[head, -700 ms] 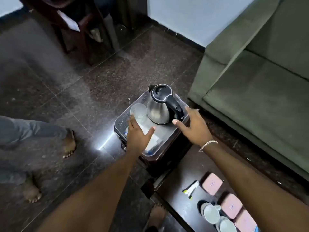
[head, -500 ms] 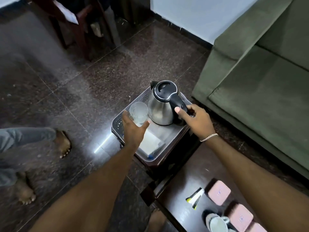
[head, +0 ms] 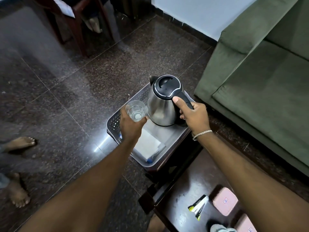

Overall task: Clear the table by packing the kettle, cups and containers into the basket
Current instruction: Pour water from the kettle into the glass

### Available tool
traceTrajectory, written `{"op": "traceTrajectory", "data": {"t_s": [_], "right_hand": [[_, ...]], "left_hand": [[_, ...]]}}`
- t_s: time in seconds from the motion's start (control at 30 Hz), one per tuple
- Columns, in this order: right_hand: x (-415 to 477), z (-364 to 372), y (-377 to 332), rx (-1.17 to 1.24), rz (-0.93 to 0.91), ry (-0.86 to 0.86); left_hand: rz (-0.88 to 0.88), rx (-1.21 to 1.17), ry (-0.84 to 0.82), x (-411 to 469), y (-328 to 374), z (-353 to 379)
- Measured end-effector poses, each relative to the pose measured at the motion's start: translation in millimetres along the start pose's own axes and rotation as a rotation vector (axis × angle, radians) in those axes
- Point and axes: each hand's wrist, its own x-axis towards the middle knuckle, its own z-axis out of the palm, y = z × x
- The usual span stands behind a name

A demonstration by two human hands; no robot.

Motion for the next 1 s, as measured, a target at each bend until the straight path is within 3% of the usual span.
{"op": "traceTrajectory", "data": {"t_s": [0.17, 0.27, 0.47, 0.6, 0.83, 1.0], "right_hand": [[-5.6, -13.9, -13.1, 0.089, 0.024, 0.112], [-17.8, -38.9, -34.7, 0.175, -0.055, 0.132], [-54.2, -136.3, -86.4, 0.231, -0.236, 0.132], [-88.7, -218.5, -104.3, 0.221, -0.255, 0.211], [-143.5, -347.2, -81.8, -0.031, -0.161, 0.381], [-166.7, -411.2, -44.9, -0.29, -0.079, 0.372]], "left_hand": [[0.079, 0.045, -0.035, -9.2, 4.6, -20.0], [0.154, 0.023, -0.074, -23.2, 23.6, -28.1], [0.298, -0.063, -0.183, -73.2, 75.1, -18.0], [0.363, -0.08, -0.308, -115.2, 96.3, 18.7], [0.356, -0.055, -0.669, -204.5, 91.4, 126.0], [0.362, 0.068, -0.845, -257.9, 70.8, 191.2]]}}
